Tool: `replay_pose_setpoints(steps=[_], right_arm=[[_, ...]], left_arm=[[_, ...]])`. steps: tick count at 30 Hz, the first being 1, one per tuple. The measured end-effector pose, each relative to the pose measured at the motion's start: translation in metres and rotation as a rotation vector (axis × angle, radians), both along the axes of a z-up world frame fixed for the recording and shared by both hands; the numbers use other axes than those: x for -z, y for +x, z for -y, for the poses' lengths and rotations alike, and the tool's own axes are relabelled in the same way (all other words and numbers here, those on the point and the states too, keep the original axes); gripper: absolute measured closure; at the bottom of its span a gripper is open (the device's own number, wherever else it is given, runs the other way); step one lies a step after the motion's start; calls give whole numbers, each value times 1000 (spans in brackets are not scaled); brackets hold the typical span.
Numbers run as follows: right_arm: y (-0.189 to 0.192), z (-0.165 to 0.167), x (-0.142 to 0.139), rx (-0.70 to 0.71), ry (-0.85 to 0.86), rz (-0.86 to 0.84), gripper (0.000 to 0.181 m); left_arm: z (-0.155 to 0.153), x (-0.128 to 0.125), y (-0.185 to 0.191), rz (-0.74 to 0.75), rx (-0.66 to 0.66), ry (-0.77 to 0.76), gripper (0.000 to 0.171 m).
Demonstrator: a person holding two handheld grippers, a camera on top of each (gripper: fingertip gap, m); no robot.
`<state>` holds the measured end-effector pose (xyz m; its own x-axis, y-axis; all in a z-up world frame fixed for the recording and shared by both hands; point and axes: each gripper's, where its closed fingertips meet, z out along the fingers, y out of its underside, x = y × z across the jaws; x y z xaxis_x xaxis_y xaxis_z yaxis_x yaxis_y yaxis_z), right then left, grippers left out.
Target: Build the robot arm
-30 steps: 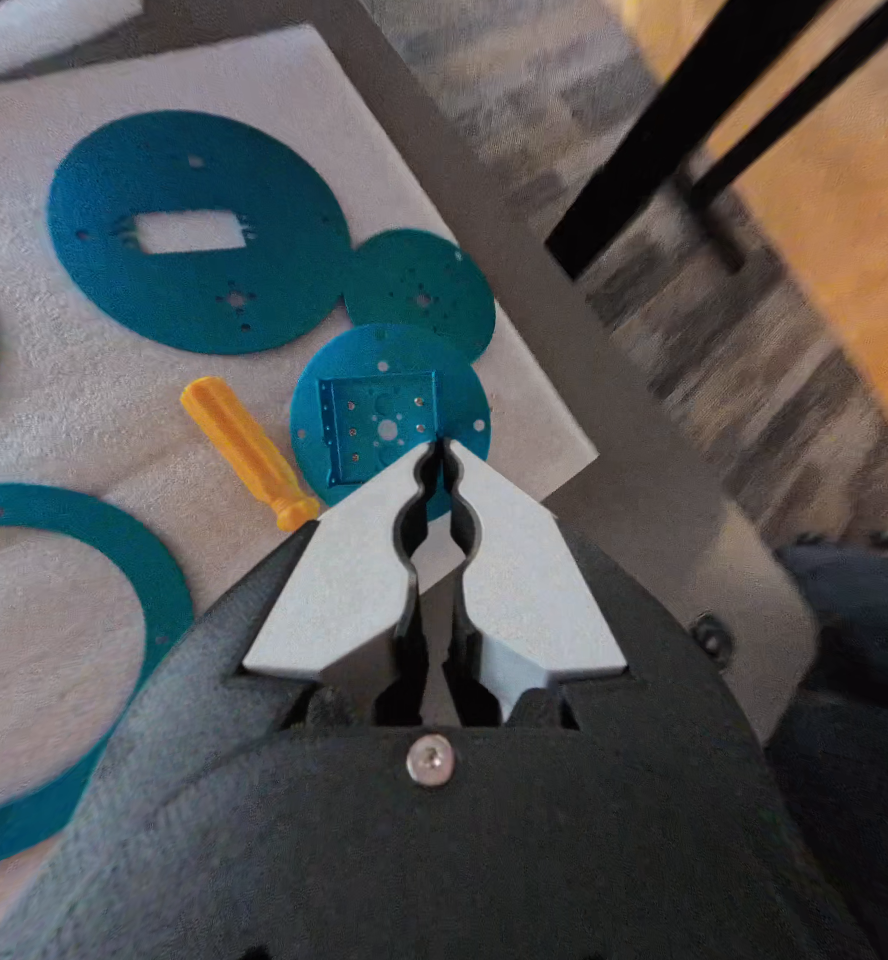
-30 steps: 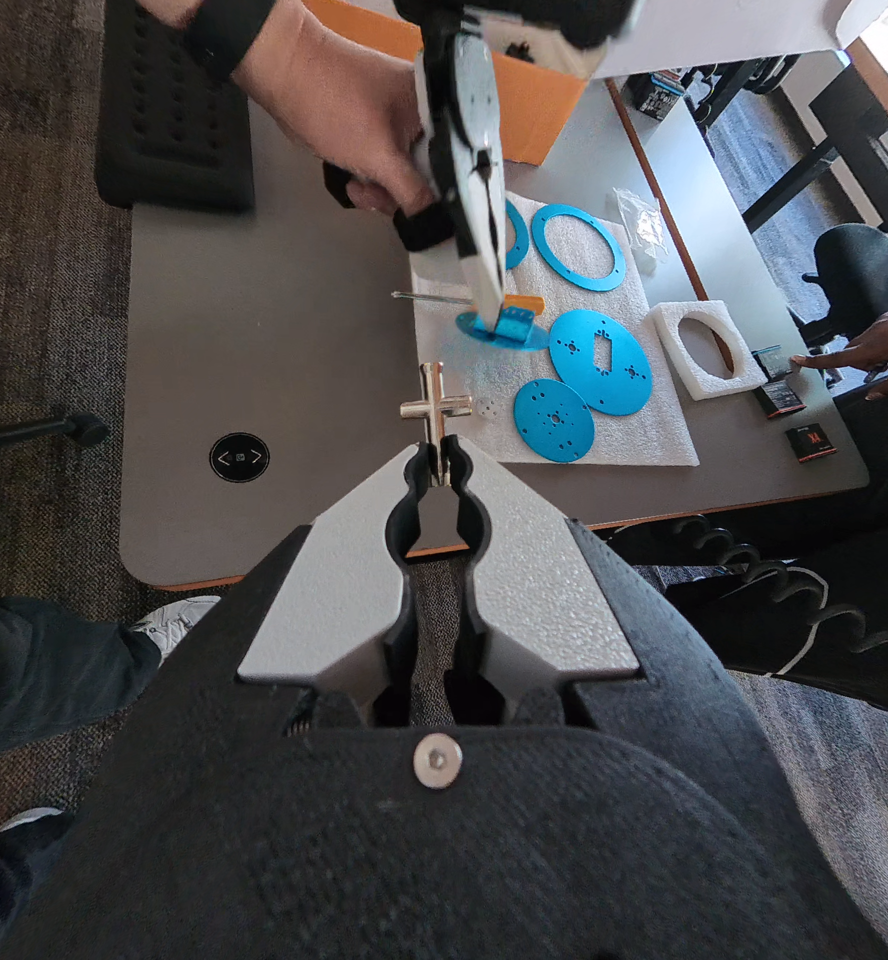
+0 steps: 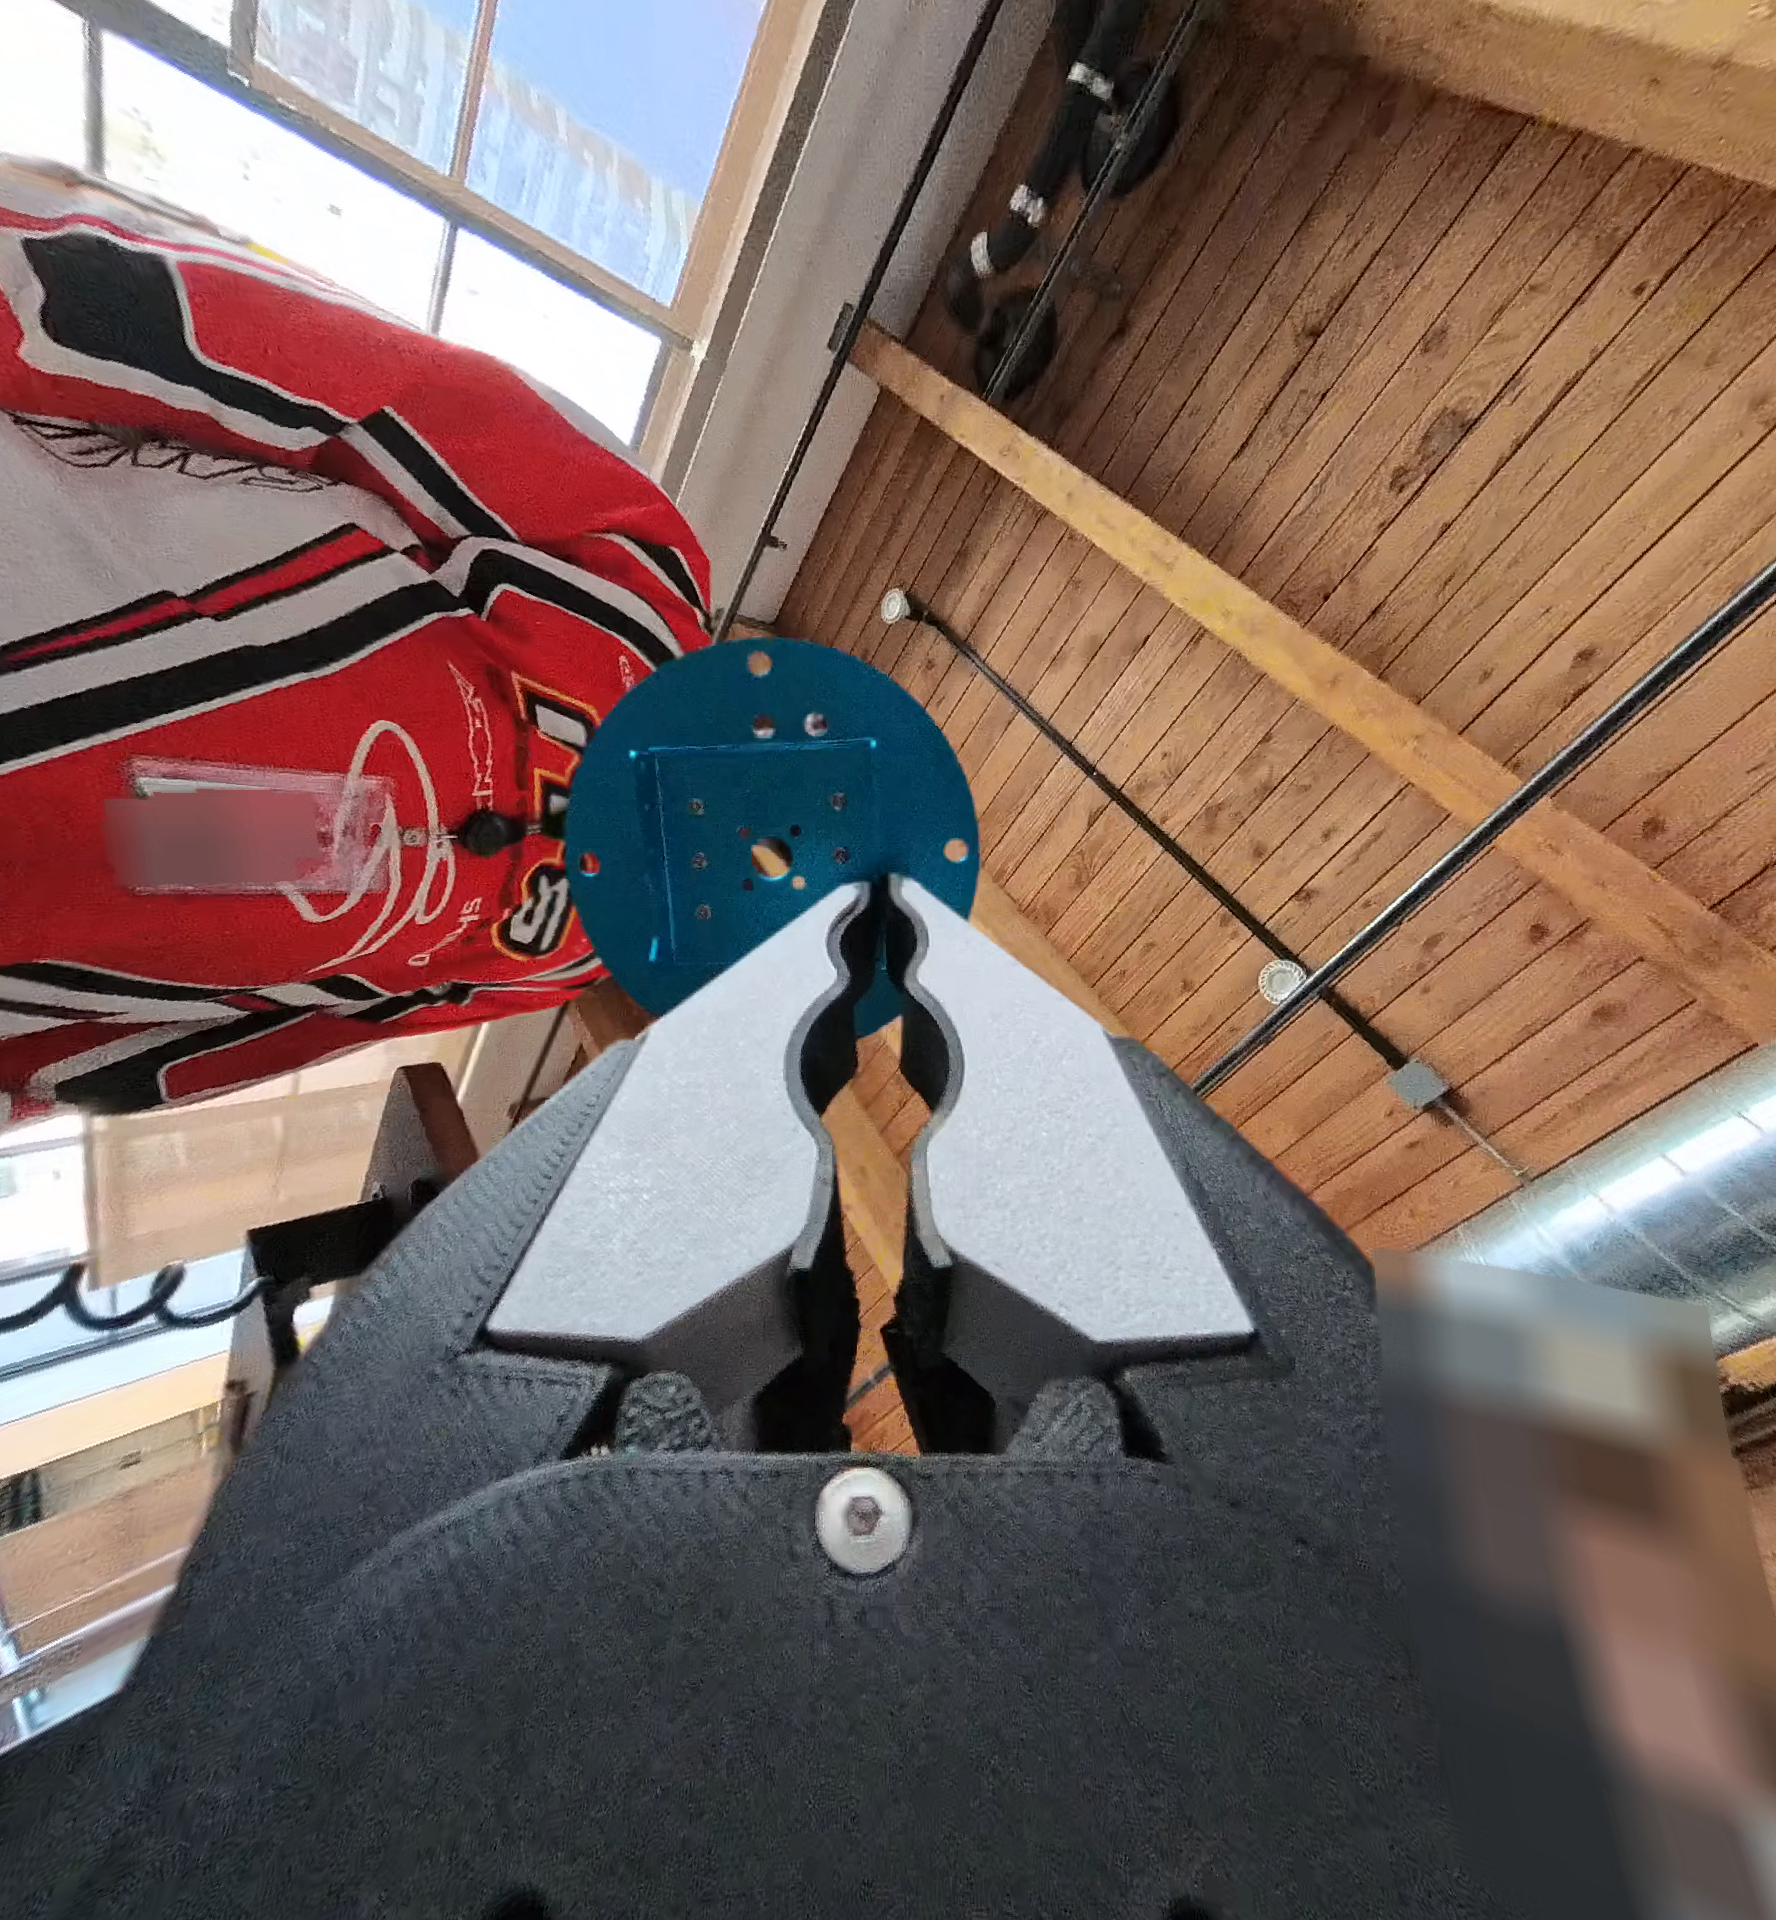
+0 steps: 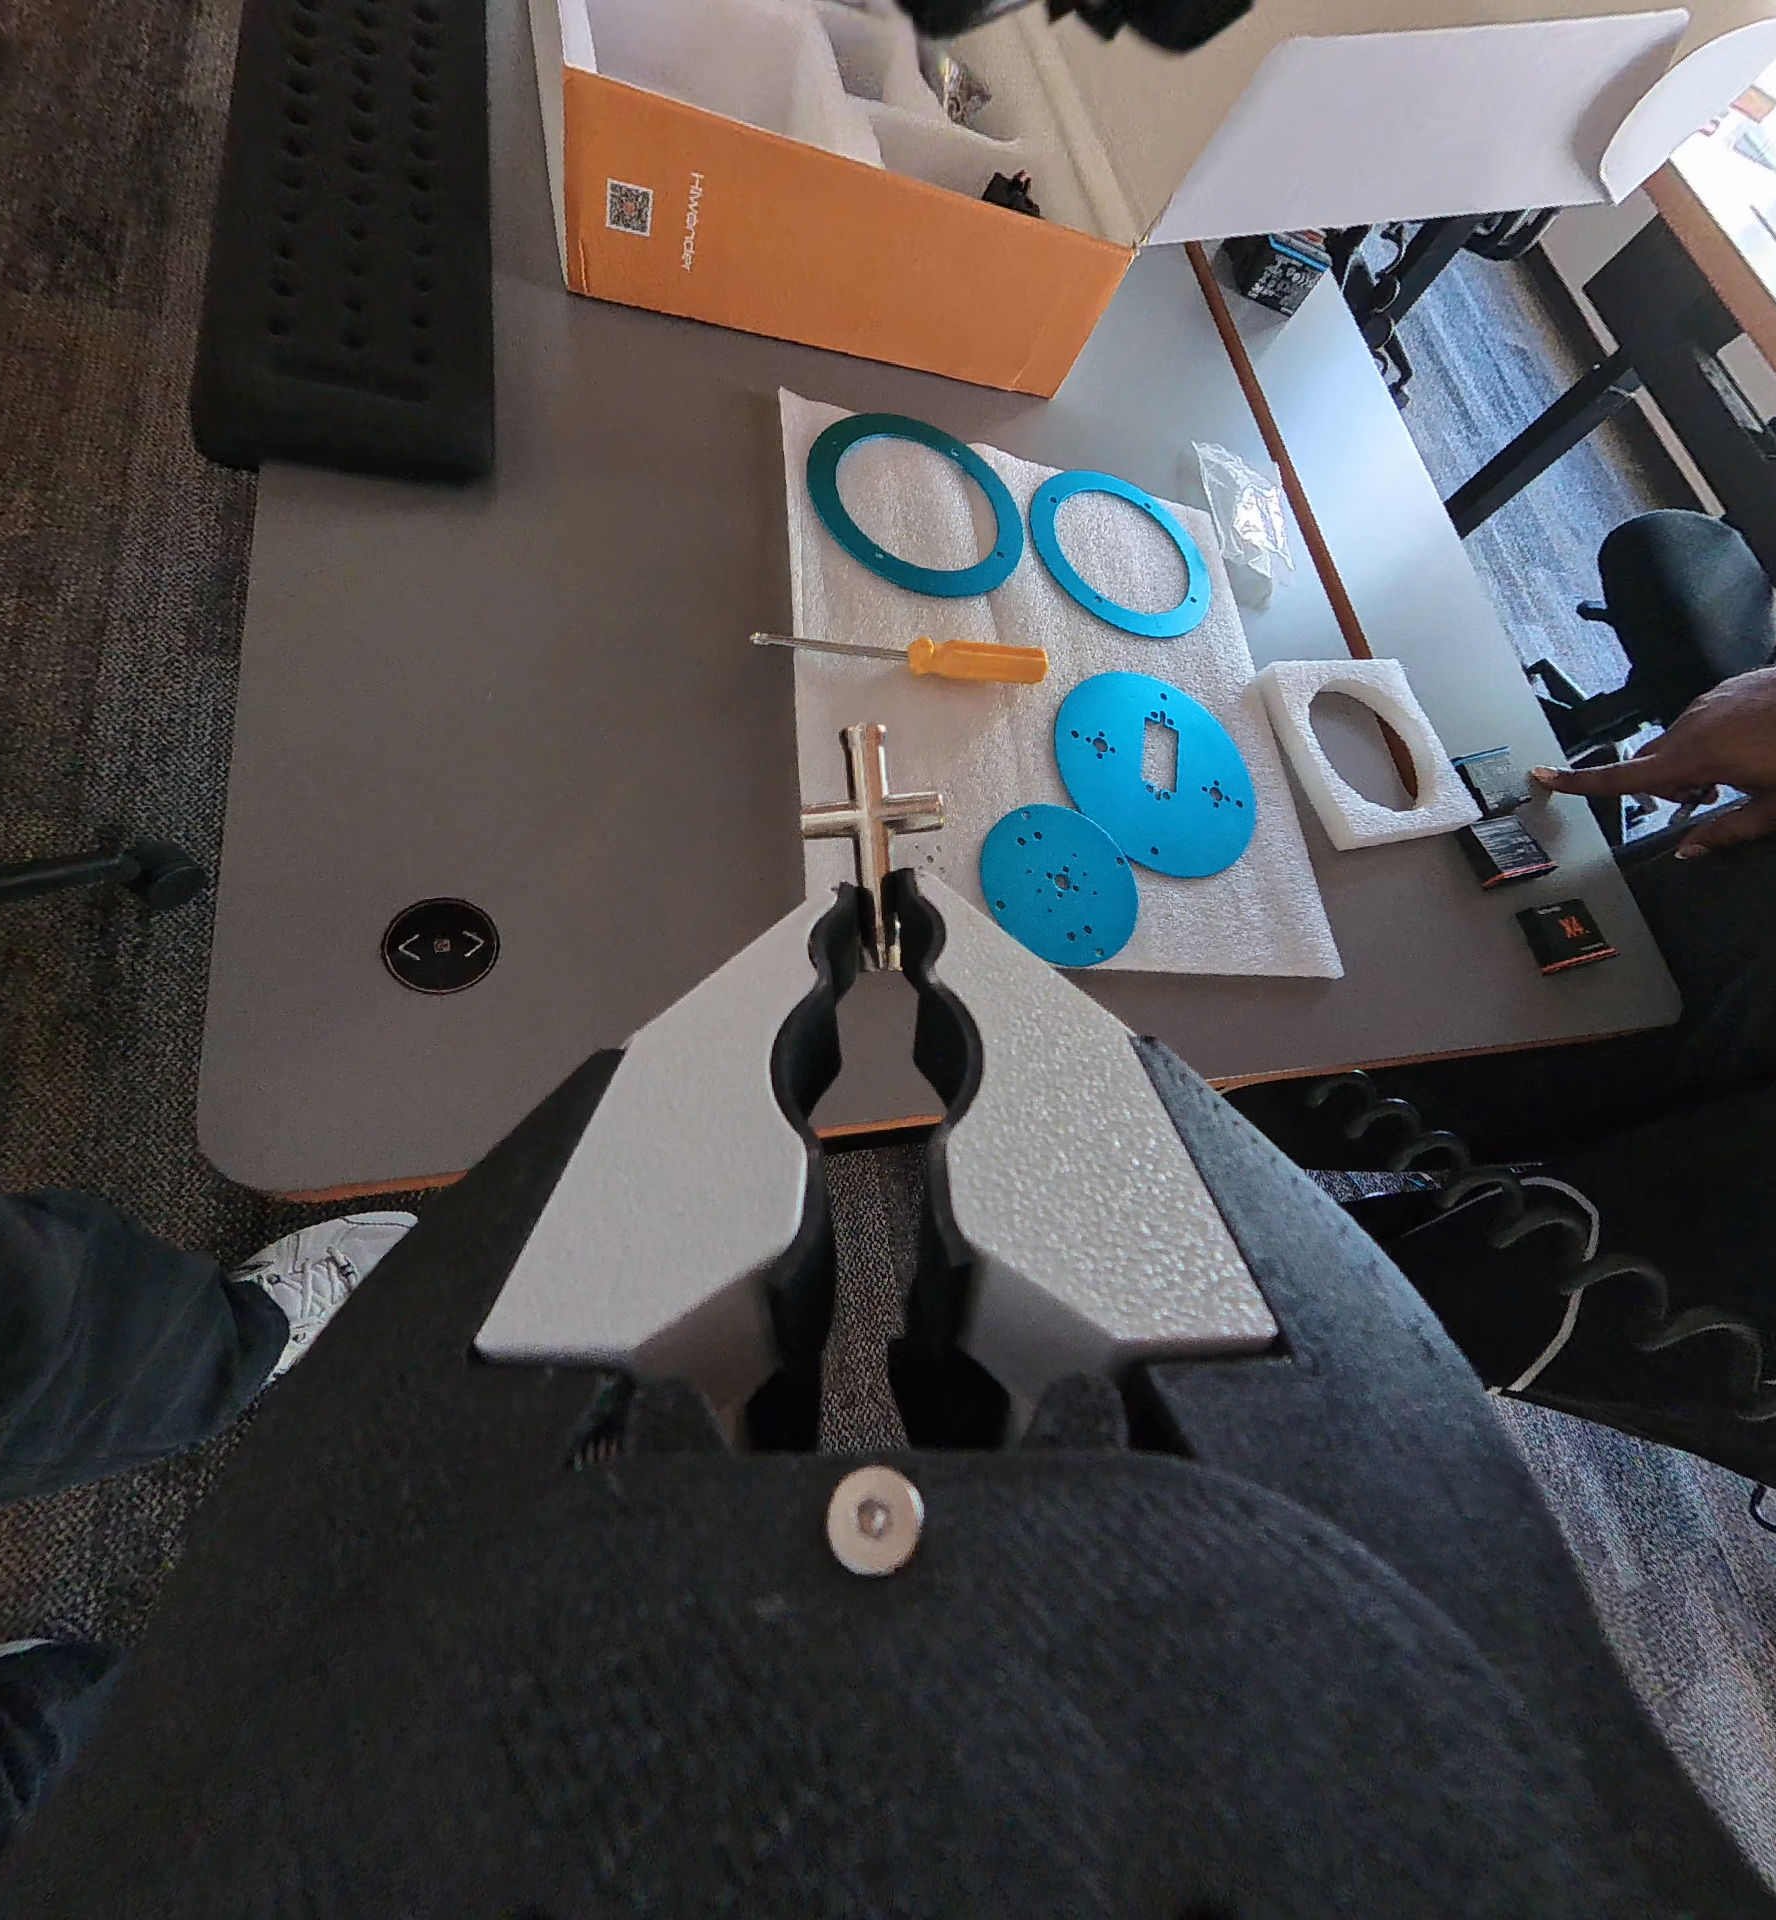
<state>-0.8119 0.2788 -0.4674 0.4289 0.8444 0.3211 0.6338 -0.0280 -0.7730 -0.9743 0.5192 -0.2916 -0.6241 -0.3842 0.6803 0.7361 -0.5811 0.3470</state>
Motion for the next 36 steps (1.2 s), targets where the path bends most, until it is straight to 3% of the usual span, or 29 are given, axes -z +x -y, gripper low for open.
replay_pose_setpoints(steps=[4, 10, 15, 21, 25, 27, 36], right_arm=[[1, 1, 3, -9, -2, 9, 174], [7, 0, 2, -2, -2, 7, 174], [12, 3, 6, 7, -11, 10, 174], [16, 3, 4, 12, -16, 26, 174], [18, 0, -1, 19, -7, 38, 174], [19, -2, -4, 23, 2, 43, 174], [28, -5, -8, 43, 6, 48, 174]], left_arm=[[0, -23, 12, 39, 13, 47, 171], [-2, -20, 17, 76, -6, -32, 171], [6, -40, 21, 120, 8, 40, 171], [-2, -95, 21, 193, -93, 45, 171], [-11, -146, 39, 126, -122, 100, 171], [-11, -160, 46, 127, -101, 131, 171], [0, -160, 51, 146, -59, 149, 171]])
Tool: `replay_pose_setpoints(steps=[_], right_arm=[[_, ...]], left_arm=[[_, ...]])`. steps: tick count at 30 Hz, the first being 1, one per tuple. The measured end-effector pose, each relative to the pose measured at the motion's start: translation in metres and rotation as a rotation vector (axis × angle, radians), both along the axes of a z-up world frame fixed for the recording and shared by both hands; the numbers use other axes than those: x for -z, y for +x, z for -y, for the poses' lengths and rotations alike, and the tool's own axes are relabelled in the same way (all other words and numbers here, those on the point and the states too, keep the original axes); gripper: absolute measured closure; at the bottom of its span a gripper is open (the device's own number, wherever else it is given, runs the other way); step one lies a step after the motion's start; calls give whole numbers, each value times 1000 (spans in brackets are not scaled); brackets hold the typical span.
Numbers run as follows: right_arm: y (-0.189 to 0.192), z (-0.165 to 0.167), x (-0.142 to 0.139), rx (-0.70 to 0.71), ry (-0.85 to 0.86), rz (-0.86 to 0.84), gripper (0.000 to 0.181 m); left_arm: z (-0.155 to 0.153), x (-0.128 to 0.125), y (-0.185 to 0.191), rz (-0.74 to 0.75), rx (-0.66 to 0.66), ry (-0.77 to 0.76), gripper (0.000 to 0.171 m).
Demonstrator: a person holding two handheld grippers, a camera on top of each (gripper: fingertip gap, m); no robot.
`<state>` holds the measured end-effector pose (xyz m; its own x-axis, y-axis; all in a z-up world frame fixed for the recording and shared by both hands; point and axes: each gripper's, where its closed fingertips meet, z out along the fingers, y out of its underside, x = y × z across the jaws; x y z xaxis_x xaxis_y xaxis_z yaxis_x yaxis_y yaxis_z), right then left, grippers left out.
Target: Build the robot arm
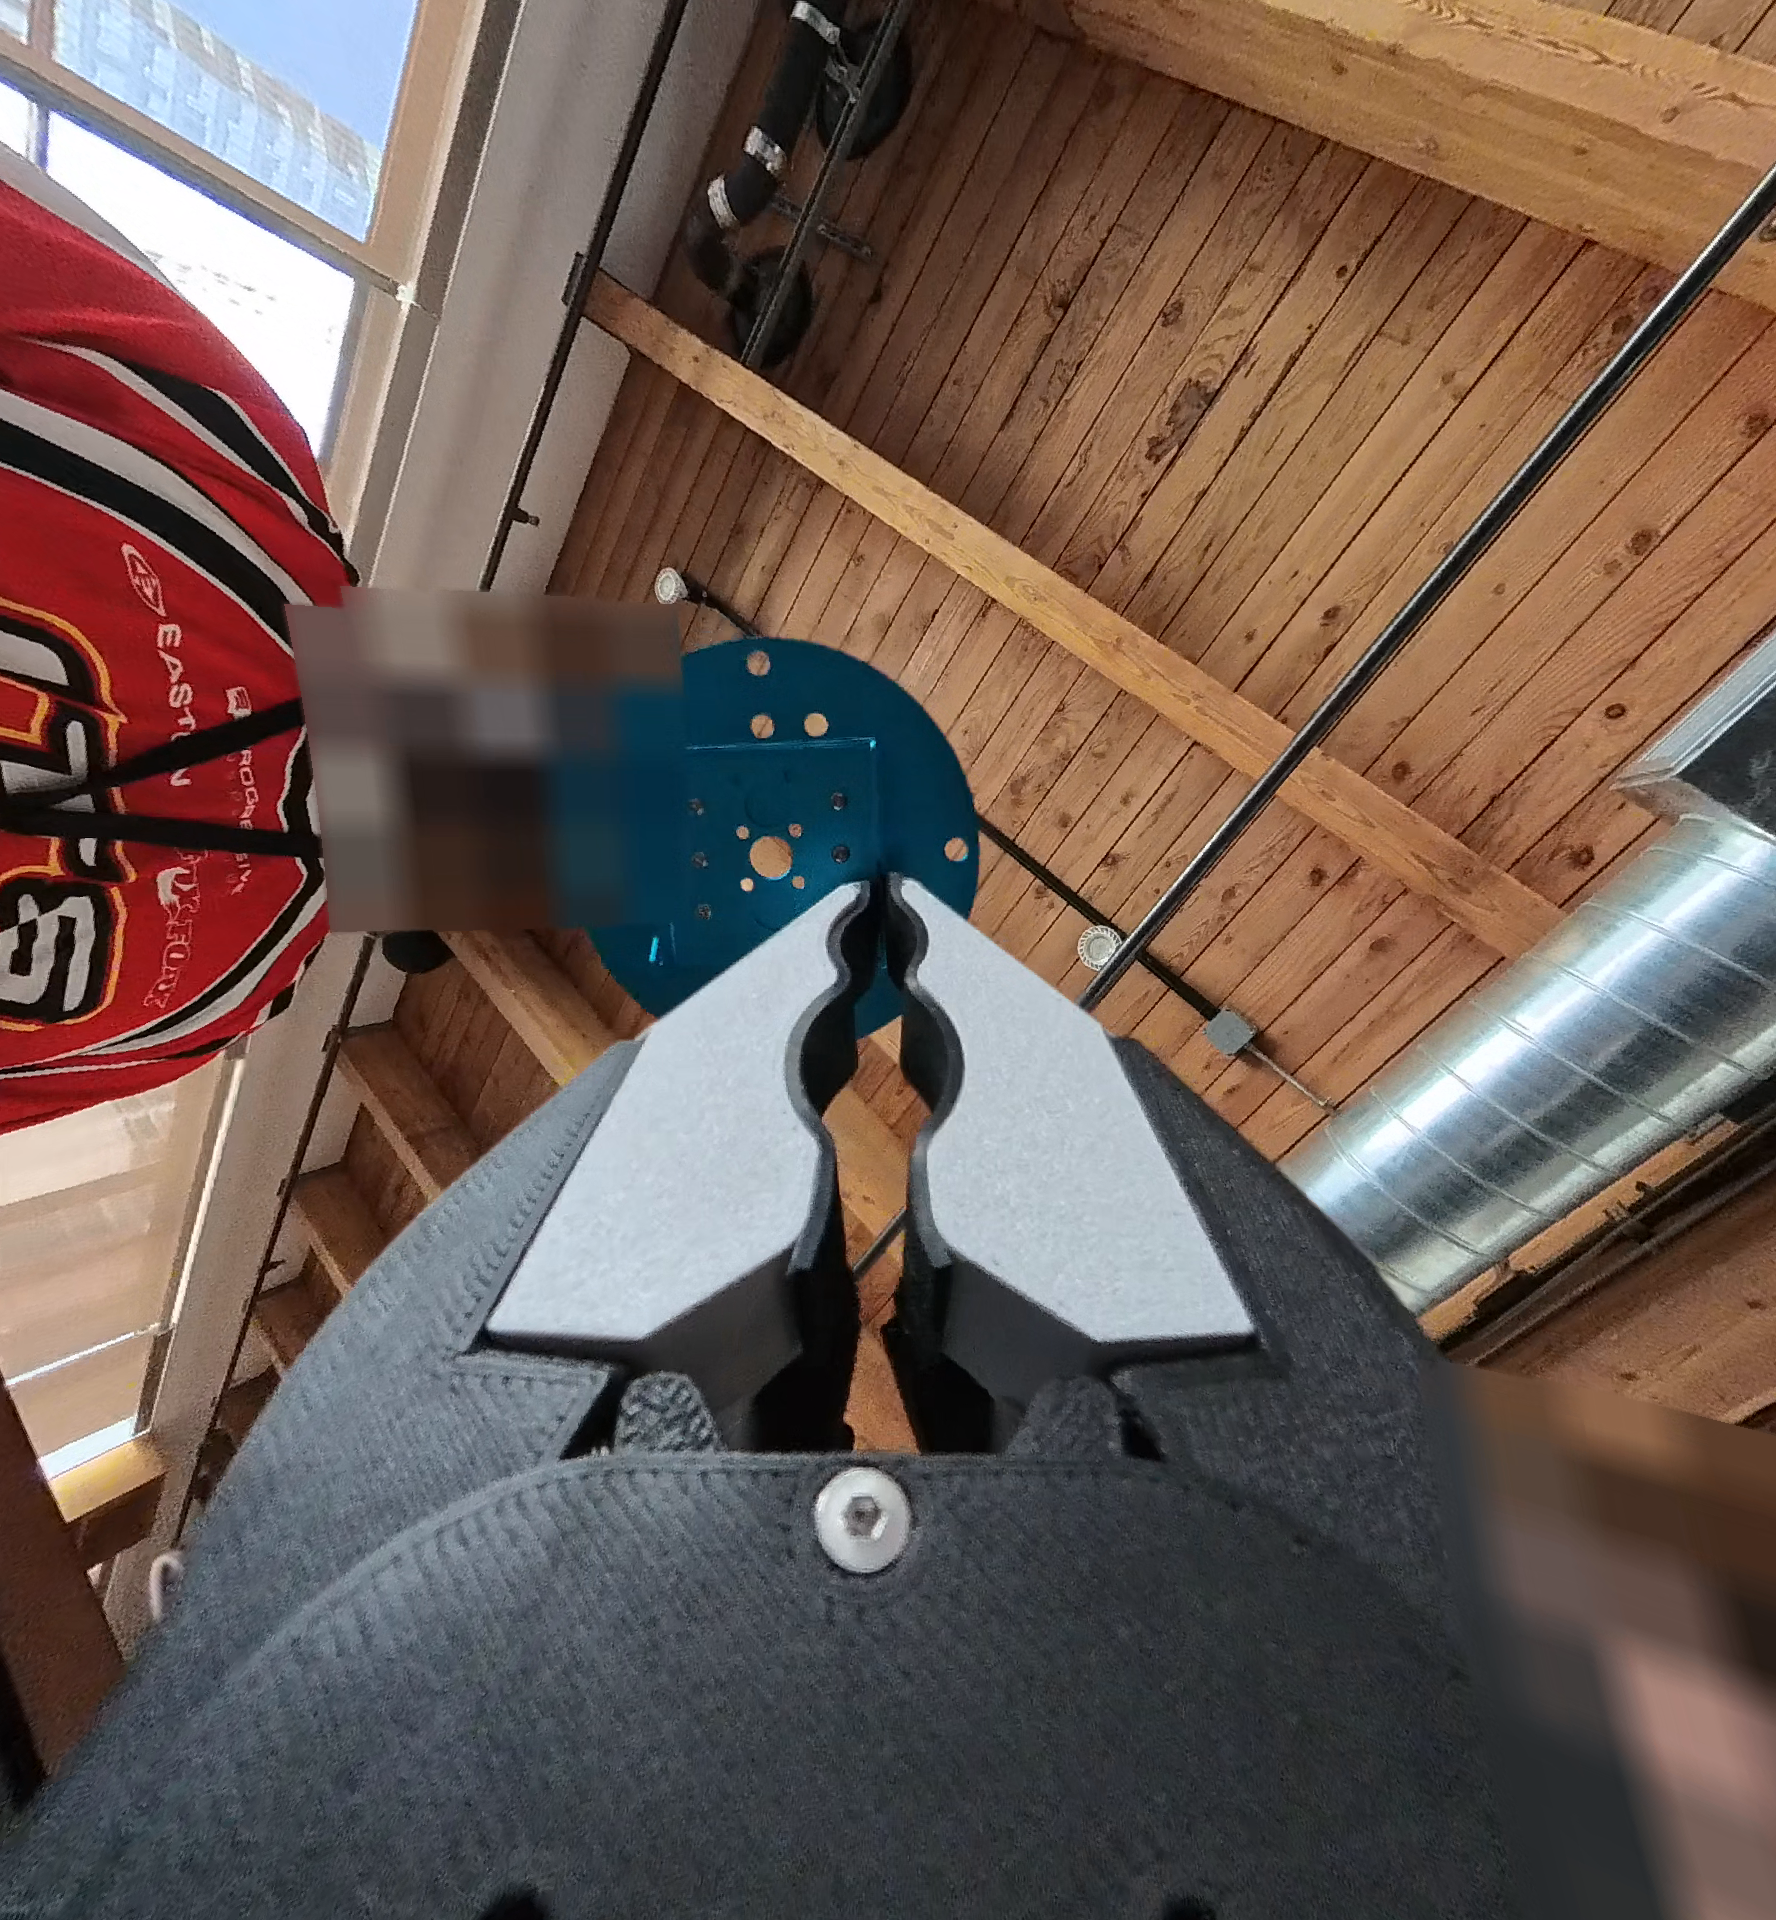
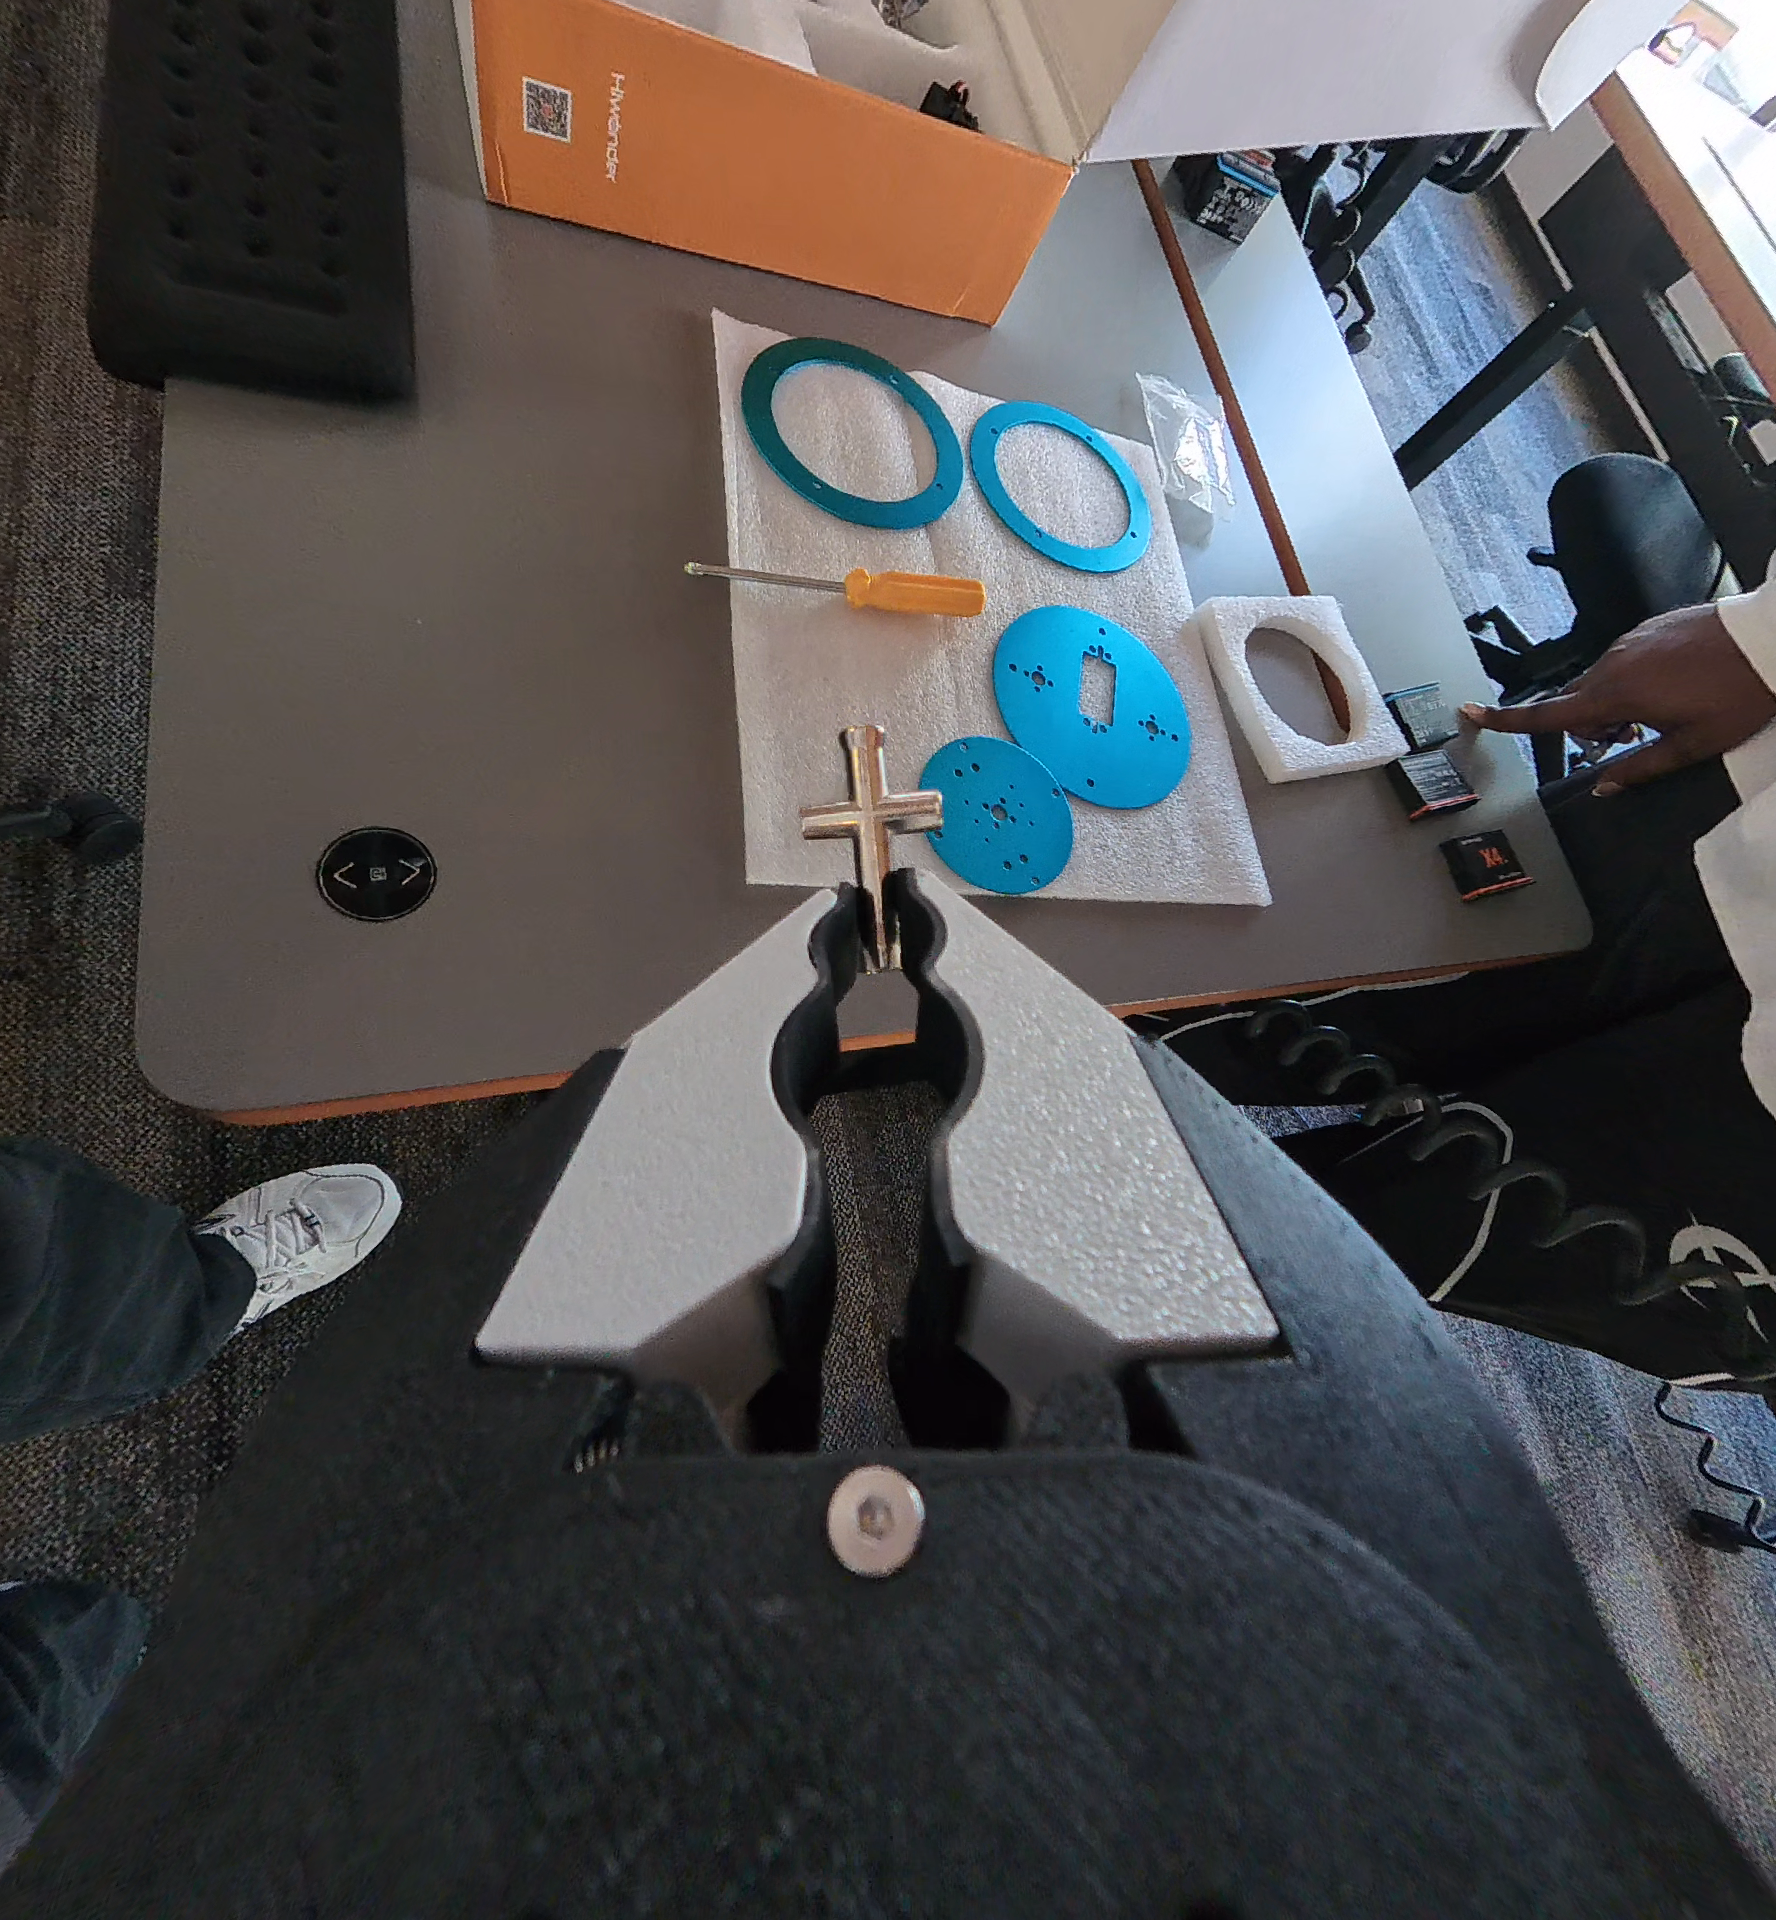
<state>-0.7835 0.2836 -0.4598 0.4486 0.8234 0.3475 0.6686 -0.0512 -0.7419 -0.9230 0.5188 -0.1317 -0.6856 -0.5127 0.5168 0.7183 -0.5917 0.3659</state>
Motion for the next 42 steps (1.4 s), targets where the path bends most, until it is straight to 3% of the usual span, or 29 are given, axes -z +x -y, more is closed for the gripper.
replay_pose_setpoints(steps=[6, 10, 14, 17, 21, 23, 24, 27, 33, 42], right_arm=[[1, 2, -1, 9, -7, -4, 174], [-3, 4, -2, 1, -4, -13, 174], [-6, 8, 3, -11, -20, -9, 174], [-6, 9, 9, -14, -37, -3, 174], [0, 11, 25, 10, -87, 1, 174], [4, 15, 37, 29, -126, -12, 174], [5, 17, 44, 36, -148, -12, 174], [4, 22, 66, 37, -194, 5, 174], [-7, 17, 91, 32, -226, 17, 174], [-24, -25, 104, 69, -207, -22, 174]], left_arm=[[16, -9, -3, 24, 46, 67, 171], [42, -17, -9, 11, 98, 201, 171], [72, -3, -10, -78, 159, 299, 171], [84, 46, -9, -232, 181, 235, 171], [96, 185, -2, -536, 232, 5, 171], [97, 257, -8, -511, 257, -152, 171], [97, 284, -11, -457, 271, -207, 171], [103, 354, 3, -477, 340, -330, 171], [111, 395, 28, -552, 462, -373, 171], [102, 421, 29, -720, 551, -449, 171]])
